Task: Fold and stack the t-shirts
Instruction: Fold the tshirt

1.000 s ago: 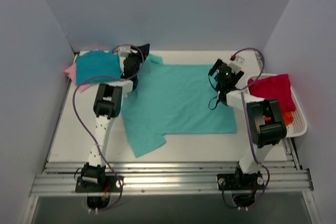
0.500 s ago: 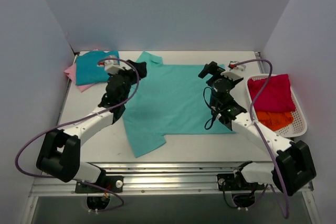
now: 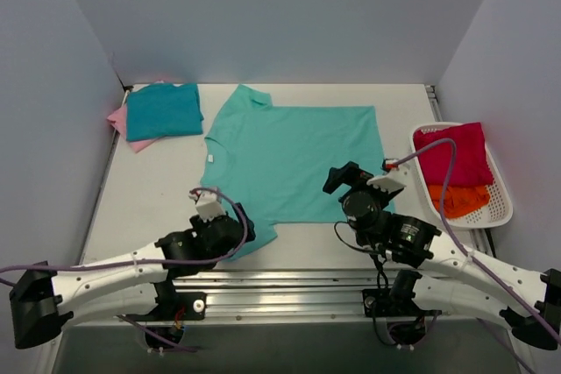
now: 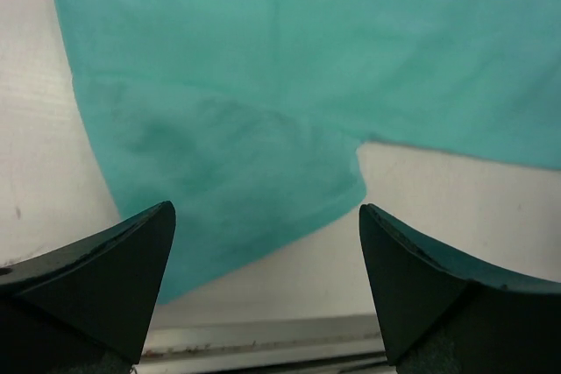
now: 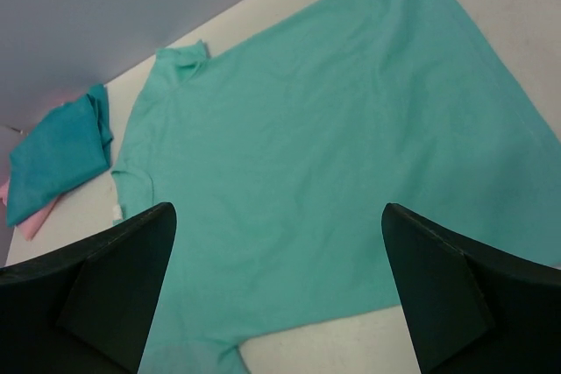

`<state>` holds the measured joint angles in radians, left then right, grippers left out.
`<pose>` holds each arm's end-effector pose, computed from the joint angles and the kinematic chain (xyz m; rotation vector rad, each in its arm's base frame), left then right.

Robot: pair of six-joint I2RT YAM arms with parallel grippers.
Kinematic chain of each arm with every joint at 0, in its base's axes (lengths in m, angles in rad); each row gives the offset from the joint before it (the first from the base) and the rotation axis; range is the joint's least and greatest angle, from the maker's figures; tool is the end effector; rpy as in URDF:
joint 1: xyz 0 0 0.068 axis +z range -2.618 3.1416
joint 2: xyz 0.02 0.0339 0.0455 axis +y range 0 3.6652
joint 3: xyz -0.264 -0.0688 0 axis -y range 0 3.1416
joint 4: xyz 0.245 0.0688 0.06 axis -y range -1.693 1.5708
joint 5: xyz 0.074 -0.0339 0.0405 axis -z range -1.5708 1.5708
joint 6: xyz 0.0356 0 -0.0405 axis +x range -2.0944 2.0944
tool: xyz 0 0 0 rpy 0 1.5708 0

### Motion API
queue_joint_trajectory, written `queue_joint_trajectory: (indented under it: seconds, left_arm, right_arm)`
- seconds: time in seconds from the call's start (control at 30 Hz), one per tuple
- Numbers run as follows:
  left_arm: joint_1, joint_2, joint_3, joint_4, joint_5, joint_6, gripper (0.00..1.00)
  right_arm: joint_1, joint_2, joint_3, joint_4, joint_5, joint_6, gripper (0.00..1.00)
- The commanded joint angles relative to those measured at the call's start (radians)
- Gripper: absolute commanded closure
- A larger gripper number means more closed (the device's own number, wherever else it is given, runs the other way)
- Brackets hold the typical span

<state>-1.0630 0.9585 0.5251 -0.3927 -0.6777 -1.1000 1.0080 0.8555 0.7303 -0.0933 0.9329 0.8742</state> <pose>0.1093 -0.1506 0.2063 -0.3415 2.1814 -0.3917 0.1258 0.1457 0.3211 0.5402 1.6465 0.5654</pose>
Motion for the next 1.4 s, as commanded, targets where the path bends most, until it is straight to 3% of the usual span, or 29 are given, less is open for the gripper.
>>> queue_joint_trajectory:
  seconds: [0.0, 0.03, 0.13, 0.37, 0.47, 0.73, 1.0, 1.07, 1.1, 1.13, 1.17, 1.27, 1.37]
  left_arm:
    - [-0.13, -0.12, -0.063, -0.312, -0.137, -0.32, 0.07]
    - [-0.174, -0.136, -0.098, -0.337, -0.131, -0.395, 0.07]
    - [-0.215, -0.149, -0.113, -0.377, -0.122, -0.434, 0.11]
    - [-0.284, 0.069, -0.042, -0.494, -0.16, -0.668, 0.11]
    - [-0.282, 0.138, -0.043, -0.411, -0.163, -0.663, 0.1]
    - [-0.284, 0.134, -0.083, -0.255, -0.166, -0.623, 0.12]
    - [-0.282, 0.215, -0.103, -0.106, -0.143, -0.572, 0.28]
    - [-0.282, 0.239, -0.105, -0.084, -0.138, -0.571, 0.37]
    - [-0.282, 0.244, -0.109, -0.072, -0.137, -0.567, 0.48]
    - [-0.282, 0.249, -0.114, -0.058, -0.137, -0.564, 0.68]
    - [-0.282, 0.255, -0.125, -0.046, -0.135, -0.57, 0.95]
    - [-0.281, 0.255, -0.128, -0.069, -0.154, -0.583, 0.98]
    - [-0.281, 0.227, -0.097, -0.193, -0.203, -0.604, 0.98]
  right_arm:
    - [0.07, -0.047, -0.058, -0.273, 0.127, 0.265, 0.0]
    - [0.095, -0.049, -0.078, -0.282, 0.126, 0.301, 0.0]
    - [0.109, -0.03, -0.092, -0.292, 0.129, 0.322, 0.0]
    - [0.119, 0.042, -0.043, -0.299, 0.144, 0.307, 0.0]
    - [0.121, 0.039, -0.039, -0.292, 0.152, 0.29, 0.0]
    - [0.122, 0.027, -0.035, -0.306, 0.178, 0.269, 0.0]
    - [0.122, 0.048, -0.023, -0.318, 0.198, 0.279, 0.0]
    - [0.122, 0.051, -0.016, -0.329, 0.199, 0.282, 0.0]
    - [0.122, 0.053, -0.014, -0.332, 0.201, 0.282, 0.0]
    - [0.122, 0.053, -0.012, -0.335, 0.201, 0.284, 0.0]
    - [0.122, 0.051, -0.011, -0.341, 0.202, 0.286, 0.0]
    - [0.122, 0.053, -0.019, -0.347, 0.196, 0.295, 0.0]
    - [0.122, 0.053, -0.049, -0.304, 0.155, 0.307, 0.0]
